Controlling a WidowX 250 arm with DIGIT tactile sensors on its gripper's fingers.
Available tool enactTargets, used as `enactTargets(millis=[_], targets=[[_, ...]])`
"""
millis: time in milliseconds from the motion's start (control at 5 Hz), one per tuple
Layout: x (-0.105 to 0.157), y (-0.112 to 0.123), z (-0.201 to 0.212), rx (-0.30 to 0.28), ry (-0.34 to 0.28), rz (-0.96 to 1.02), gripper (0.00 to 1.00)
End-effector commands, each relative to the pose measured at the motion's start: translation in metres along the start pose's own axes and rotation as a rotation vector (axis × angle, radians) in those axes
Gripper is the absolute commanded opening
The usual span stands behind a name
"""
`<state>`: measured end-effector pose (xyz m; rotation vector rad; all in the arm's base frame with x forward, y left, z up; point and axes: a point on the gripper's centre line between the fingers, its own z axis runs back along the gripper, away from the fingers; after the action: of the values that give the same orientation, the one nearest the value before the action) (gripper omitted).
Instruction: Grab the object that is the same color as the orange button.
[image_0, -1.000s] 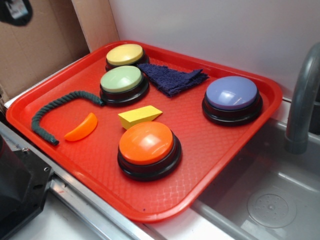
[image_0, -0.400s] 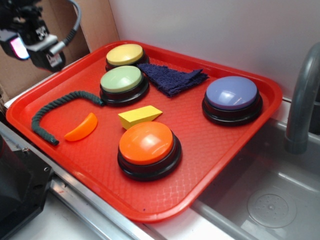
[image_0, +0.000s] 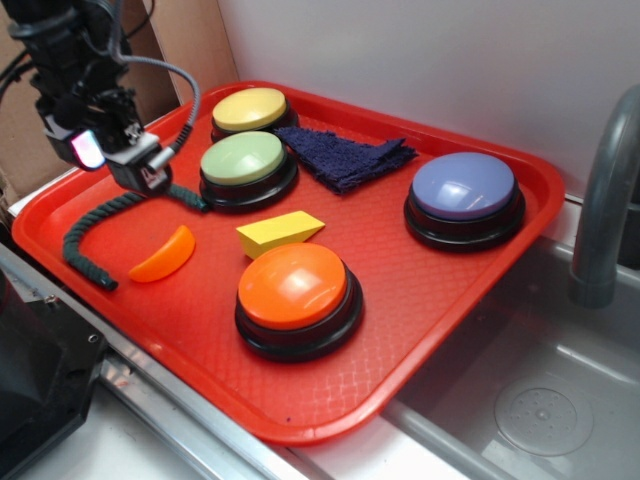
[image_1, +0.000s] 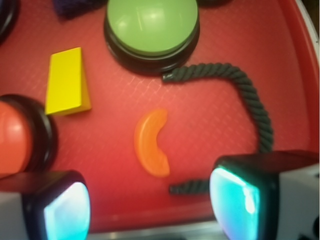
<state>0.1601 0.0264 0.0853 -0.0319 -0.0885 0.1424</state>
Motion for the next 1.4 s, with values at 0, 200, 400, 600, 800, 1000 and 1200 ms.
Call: enactTargets(millis=[0,200,400,600,800,1000,1200], targets=[[0.007,0.004,-0.047,-0.049,0.006,-0.023,1.00],[0.005,0.005,-0.061,-0.044,-0.001,-0.051,1.00],[0.001,0.003,-0.073,-0.038,0.010,-0.072,1.00],[0.000,0.004,-0.077,-0.036,-0.002,-0.079,1.00],[0.000,0.005,-0.079,-0.038,-0.012,-0.063,0.00],[-0.001,0.005,-0.080,-0.046,-0.009,-0.067,0.00],[-0.004,0.006,-0.081,-0.041,-0.007,-0.073,0.00]])
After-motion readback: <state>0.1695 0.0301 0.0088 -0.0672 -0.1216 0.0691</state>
